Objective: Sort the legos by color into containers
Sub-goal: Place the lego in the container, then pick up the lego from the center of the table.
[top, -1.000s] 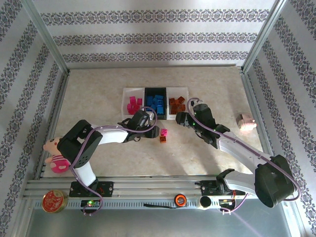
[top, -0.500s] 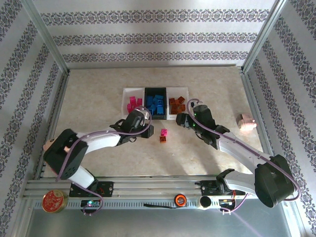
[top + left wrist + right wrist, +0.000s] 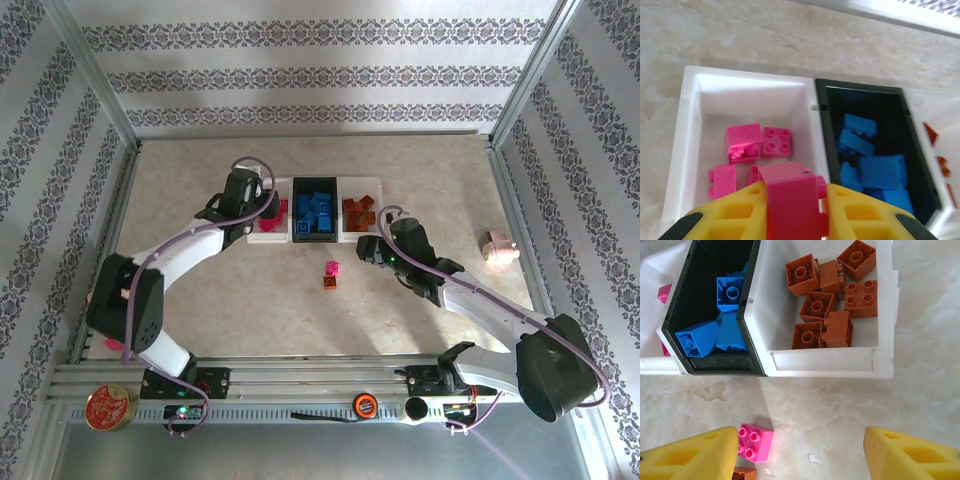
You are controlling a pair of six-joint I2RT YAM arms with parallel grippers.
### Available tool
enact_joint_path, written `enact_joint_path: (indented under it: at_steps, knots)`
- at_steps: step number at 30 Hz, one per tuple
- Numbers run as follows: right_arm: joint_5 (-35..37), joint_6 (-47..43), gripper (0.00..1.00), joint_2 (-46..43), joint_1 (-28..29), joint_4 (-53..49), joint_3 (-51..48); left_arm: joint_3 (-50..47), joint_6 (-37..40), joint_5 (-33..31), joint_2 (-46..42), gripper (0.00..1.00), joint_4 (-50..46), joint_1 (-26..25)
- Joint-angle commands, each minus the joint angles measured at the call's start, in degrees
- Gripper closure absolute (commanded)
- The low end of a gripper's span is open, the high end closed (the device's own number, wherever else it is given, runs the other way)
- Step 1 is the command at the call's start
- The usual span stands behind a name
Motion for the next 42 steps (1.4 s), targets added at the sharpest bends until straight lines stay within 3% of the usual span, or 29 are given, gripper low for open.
enact_joint_path:
  at_steps: [1, 3, 7, 12, 23, 26, 34, 42]
  knots:
    - [0.4, 0.6, 0.32, -1.5, 0.9, 0.1, -1.1, 3.3, 2.1, 0.7, 4.7, 0.72, -1.5, 1.0]
    - [0.5, 0.8, 0.32, -1.8, 1.0, 0.0, -1.4, 5.6, 1.7, 1.8, 7.1, 0.69, -1.2, 1.0]
    - [0.0, 0.7, 0.31, -2.1, 1.3, -0.2, -1.8, 7.9, 0.2, 3.7, 9.3, 0.47, 0.2, 1.3]
    - [-1.1, 0.6, 0.29, -0.7, 3.4, -0.4, -1.5, 6.5, -2.5, 7.1, 6.5, 0.29, 2.2, 1.3]
    - [-0.1, 3.0, 0.27, 12.5, 13.8, 1.7, 4.1, -17.6, -12.7, 14.0, -14.2, 0.15, 13.9, -0.2]
    - [1.5, 2.7, 0.27, 16.6, 14.9, 1.7, 6.5, -24.6, -14.7, 14.5, -19.9, 0.00, 14.9, -0.5]
    - [6.5, 3.9, 0.33, 25.3, 15.2, -1.5, 12.0, -34.6, -16.2, 11.4, -34.0, 0.00, 11.6, -0.7]
    - [6.6, 3.9, 0.43, 31.2, 15.8, -2.6, 15.3, -36.7, -16.0, 11.1, -36.3, 0.00, 9.5, -0.7]
